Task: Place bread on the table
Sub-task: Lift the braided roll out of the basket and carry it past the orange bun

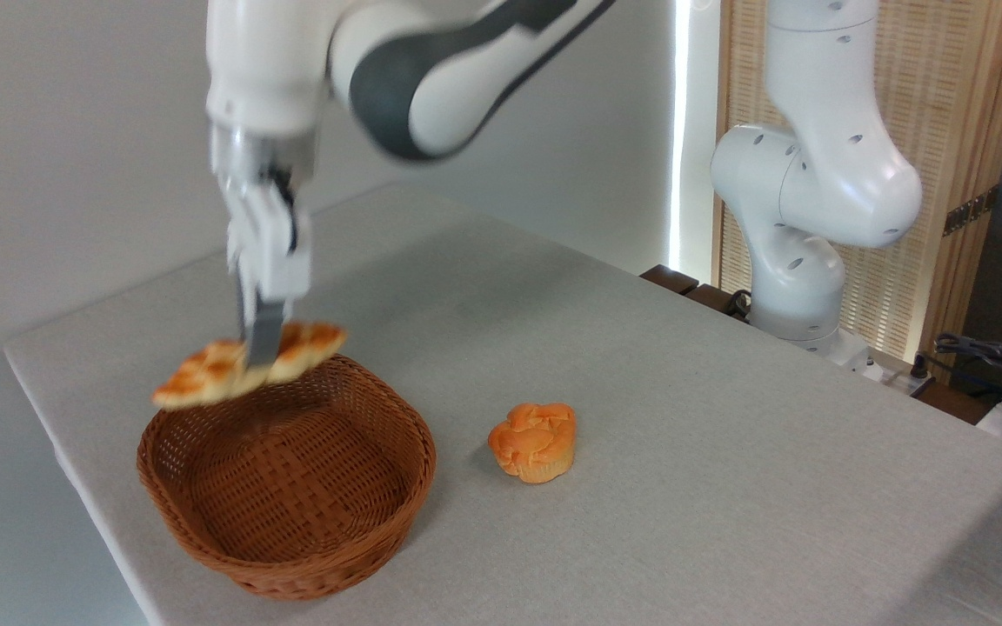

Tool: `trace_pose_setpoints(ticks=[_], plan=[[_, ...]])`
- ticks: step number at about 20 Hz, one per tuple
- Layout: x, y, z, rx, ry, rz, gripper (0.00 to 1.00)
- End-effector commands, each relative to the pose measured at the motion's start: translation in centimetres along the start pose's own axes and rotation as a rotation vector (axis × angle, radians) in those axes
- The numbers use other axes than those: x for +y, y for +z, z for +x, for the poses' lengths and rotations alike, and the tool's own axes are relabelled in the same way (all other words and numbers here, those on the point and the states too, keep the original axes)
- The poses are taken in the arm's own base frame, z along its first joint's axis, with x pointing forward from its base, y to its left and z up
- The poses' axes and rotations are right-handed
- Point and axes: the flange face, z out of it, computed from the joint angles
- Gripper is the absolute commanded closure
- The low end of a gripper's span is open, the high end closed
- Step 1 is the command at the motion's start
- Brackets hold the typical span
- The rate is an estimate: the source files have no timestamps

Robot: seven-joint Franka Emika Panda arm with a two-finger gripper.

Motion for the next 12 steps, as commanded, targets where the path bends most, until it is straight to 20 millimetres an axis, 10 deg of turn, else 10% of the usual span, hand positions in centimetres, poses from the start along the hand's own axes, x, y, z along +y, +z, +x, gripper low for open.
trace_pose_setpoints(ticks=[1,6,12], plan=[[2.0,-5.8,-3.2,-0.046,-0.048,-0.079,0.84],[8.5,-6.4,-6.9,-0.171,-0.034,-0.186,0.84],[14.0,-0.4,-6.5,-0.353,0.037,-0.234,0.76]])
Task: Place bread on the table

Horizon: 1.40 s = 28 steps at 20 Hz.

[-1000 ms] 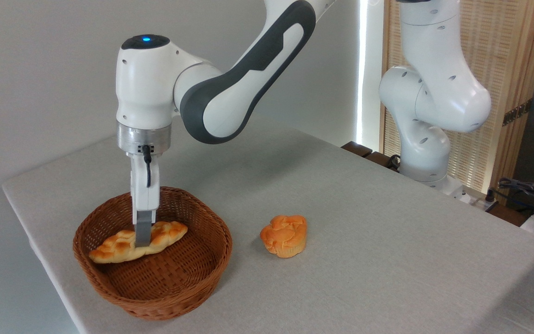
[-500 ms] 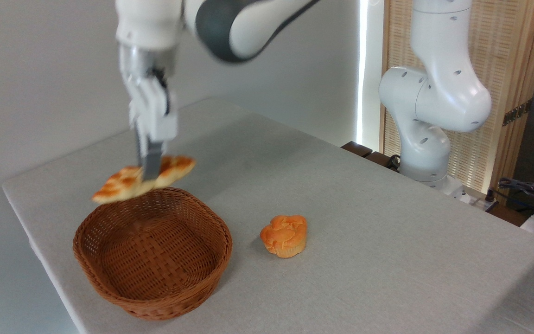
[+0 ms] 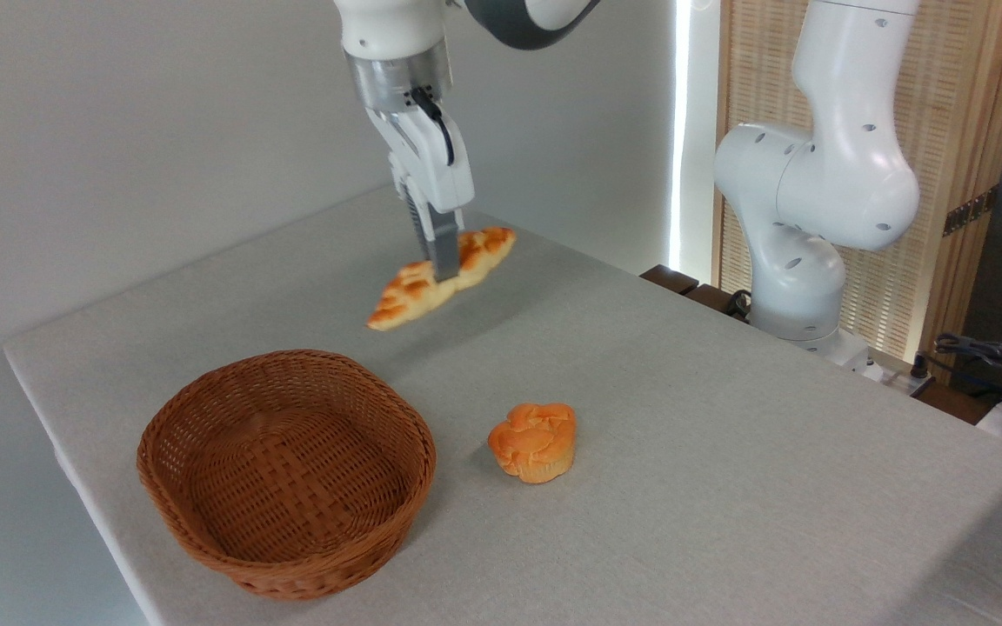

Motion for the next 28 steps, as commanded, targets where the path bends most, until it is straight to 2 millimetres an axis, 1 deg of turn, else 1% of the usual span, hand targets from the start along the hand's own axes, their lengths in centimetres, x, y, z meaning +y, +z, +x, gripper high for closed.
trace_pose_setpoints(ticks=[1,2,3,6,7,8,10,12,15,18,21,22,23,24,26,27,28], plan=[[0.5,4.2,1.3,-0.107,0.018,-0.003,0.67],[0.1,5.0,1.6,-0.112,0.015,-0.003,0.60],[-0.1,5.4,2.1,-0.102,0.015,0.008,0.51],[-1.4,6.1,3.3,-0.046,0.015,0.058,0.12],[-1.4,6.2,3.4,-0.047,0.013,0.057,0.04],[-1.3,6.2,3.4,-0.050,0.014,0.053,0.00],[-1.3,6.8,3.5,-0.058,0.008,0.044,0.00],[-0.7,7.4,4.2,-0.068,-0.006,0.037,0.00],[-0.6,7.8,4.1,-0.082,-0.018,0.024,0.00],[-0.6,7.8,4.1,-0.084,-0.018,0.023,0.00],[-0.6,7.2,4.1,-0.074,-0.018,0.031,0.00],[-0.6,6.7,4.2,-0.066,-0.018,0.038,0.00],[-0.8,5.7,4.1,-0.057,-0.024,0.045,0.00],[-1.2,4.0,4.4,-0.050,-0.025,0.050,0.00],[-2.8,0.1,4.1,-0.011,-0.048,0.079,0.00],[-3.9,-1.6,3.5,0.013,-0.069,0.102,0.00],[-5.7,-3.2,2.7,0.036,-0.100,0.123,0.00]])
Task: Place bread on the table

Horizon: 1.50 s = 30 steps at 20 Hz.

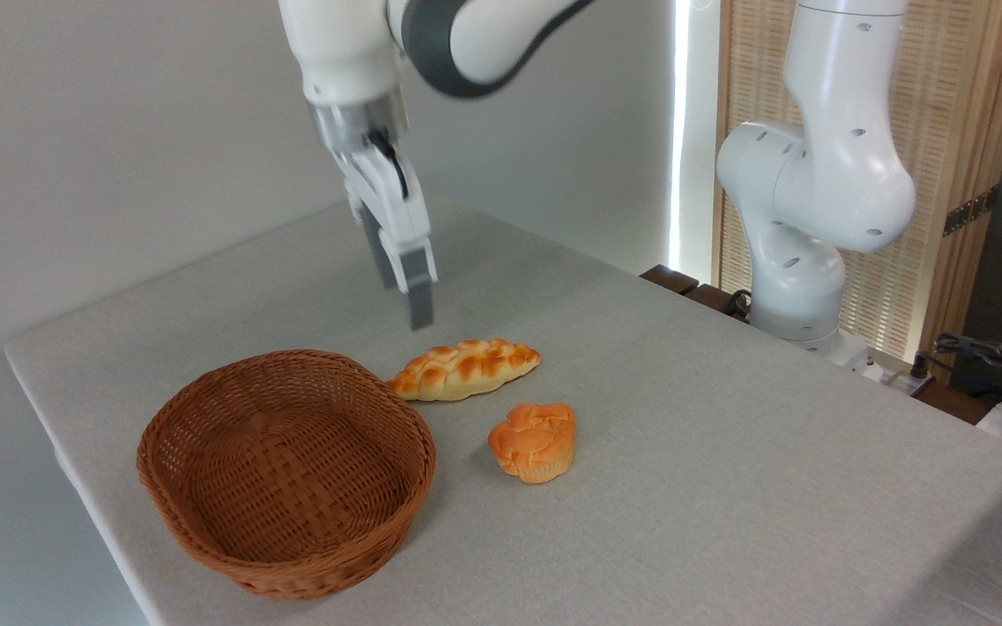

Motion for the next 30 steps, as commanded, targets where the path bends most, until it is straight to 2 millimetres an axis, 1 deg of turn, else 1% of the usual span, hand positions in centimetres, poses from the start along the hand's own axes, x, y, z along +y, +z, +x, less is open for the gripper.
trace_pose_setpoints(ticks=[1,2,3,4,5,6,8,9,11,12,14,15,17,19,21,24,25,26,27,30], plan=[[-6.3,-6.0,-2.3,0.061,-0.101,0.059,0.00],[-7.7,-6.9,-2.6,0.065,-0.118,0.060,0.00],[-8.5,-7.7,-2.5,0.058,-0.120,0.051,0.00],[-9.7,-9.1,-3.1,0.056,-0.136,0.054,0.00],[-10.4,-9.9,-3.7,0.039,-0.142,0.047,0.00],[-10.7,-10.2,-4.1,0.026,-0.133,0.045,0.00],[-11.4,-10.5,-5.5,-0.001,-0.106,0.051,0.00],[-11.5,-10.6,-5.8,-0.009,-0.093,0.049,0.00],[-12.4,-11.0,-7.3,-0.003,-0.119,0.053,0.00],[-12.6,-11.3,-7.8,0.001,-0.129,0.055,0.00],[-12.7,-11.7,-8.0,0.010,-0.133,0.057,0.00],[-12.7,-12.5,-7.9,0.020,-0.138,0.067,0.00],[-13.1,-12.8,-8.7,0.020,-0.149,0.066,0.00],[-13.3,-12.9,-9.1,0.024,-0.165,0.062,0.00],[-13.2,-12.7,-8.7,0.020,-0.165,0.060,0.00],[-13.0,-12.8,-8.8,0.014,-0.163,0.055,0.00],[-13.1,-12.8,-9.0,0.015,-0.165,0.055,0.00],[-13.4,-12.9,-9.5,0.017,-0.177,0.056,0.00],[-13.5,-13.3,-9.6,0.023,-0.179,0.062,0.00],[-13.9,-13.4,-10.1,0.025,-0.185,0.061,0.00]])
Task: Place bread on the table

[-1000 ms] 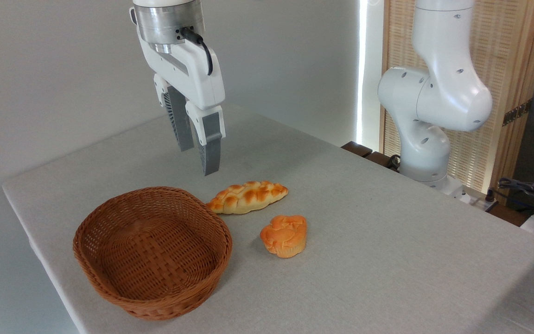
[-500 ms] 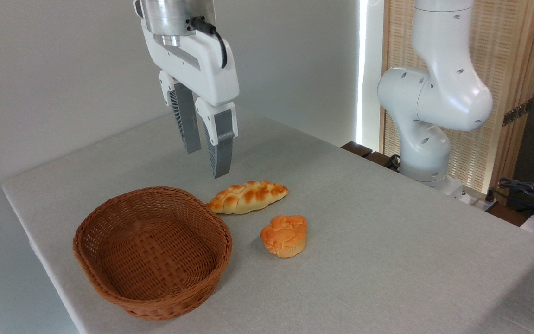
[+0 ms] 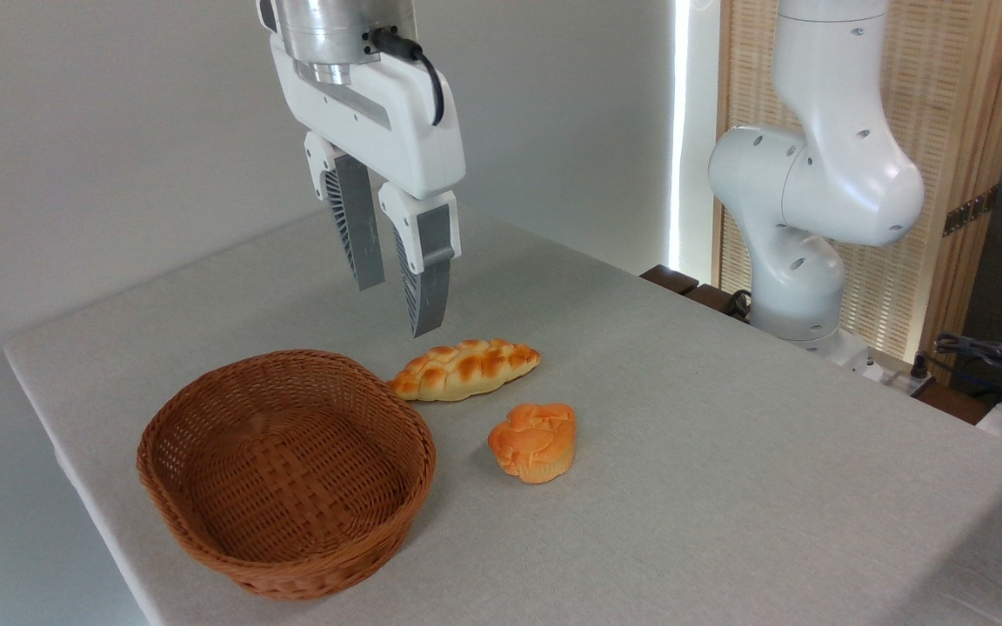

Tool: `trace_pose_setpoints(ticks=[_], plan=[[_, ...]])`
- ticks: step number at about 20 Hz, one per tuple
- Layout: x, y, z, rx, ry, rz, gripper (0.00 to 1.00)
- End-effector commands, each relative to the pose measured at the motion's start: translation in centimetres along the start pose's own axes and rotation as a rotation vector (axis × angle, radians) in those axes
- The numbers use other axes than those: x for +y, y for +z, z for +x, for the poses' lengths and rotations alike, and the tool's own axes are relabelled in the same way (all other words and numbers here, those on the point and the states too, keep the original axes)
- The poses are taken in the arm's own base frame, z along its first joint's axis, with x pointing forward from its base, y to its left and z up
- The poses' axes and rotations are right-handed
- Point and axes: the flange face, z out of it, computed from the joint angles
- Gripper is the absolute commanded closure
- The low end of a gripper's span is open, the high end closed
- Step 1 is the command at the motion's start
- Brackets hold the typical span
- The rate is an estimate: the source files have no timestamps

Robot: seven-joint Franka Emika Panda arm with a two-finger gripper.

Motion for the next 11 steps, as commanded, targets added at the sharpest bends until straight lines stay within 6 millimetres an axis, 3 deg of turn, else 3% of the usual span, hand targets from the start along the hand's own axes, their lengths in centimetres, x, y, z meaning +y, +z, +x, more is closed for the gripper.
trace_pose_setpoints(ticks=[1,11], plan=[[-0.36,-0.70,-0.48,-0.004,-0.007,-0.010,0.00],[-0.11,-0.49,-0.07,-0.008,-0.034,-0.012,0.00]])
